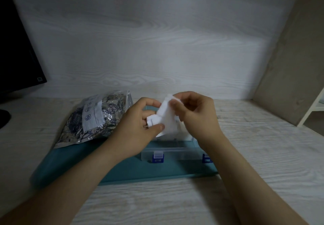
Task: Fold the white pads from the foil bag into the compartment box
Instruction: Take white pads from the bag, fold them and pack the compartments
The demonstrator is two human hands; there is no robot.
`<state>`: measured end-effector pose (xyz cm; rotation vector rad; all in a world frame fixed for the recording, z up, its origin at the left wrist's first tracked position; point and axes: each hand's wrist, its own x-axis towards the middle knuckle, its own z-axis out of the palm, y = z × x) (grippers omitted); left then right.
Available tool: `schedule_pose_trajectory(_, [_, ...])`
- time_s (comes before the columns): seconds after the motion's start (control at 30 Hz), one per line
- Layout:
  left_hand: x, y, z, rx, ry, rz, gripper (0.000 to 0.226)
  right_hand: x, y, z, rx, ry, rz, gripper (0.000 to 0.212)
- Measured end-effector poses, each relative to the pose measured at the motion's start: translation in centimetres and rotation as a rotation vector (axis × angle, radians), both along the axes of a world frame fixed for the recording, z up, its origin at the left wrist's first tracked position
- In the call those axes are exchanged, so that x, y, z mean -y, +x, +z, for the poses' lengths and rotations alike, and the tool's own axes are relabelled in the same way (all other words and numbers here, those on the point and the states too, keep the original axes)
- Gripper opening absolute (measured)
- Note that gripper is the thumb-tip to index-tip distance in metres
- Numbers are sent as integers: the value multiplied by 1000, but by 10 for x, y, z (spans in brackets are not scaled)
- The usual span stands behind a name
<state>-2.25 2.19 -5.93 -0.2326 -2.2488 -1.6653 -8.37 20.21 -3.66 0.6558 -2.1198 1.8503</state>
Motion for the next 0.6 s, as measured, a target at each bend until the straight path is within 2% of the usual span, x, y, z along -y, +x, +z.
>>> schedule_pose_trajectory(0.07, [-1,-1,-3,-25,47,75,55,-6,0,6,126,-211,37,9])
schedule_pose_trajectory(0.17, [1,-3,-2,-57,73,190,50,-13,-1,10,279,-322,85,13])
schedule_pose_trajectory(0.23, [2,-3,1,-88,98,223,44,-12,2,11,348,-280,180,14])
schedule_pose_trajectory(0.37, [2,3,8,-95,194,162,49,-3,10,9,324,-98,311,12])
schedule_pose_trajectory(0.6, [3,3,10,-60,241,27,48,0,12,6,216,-110,228,16])
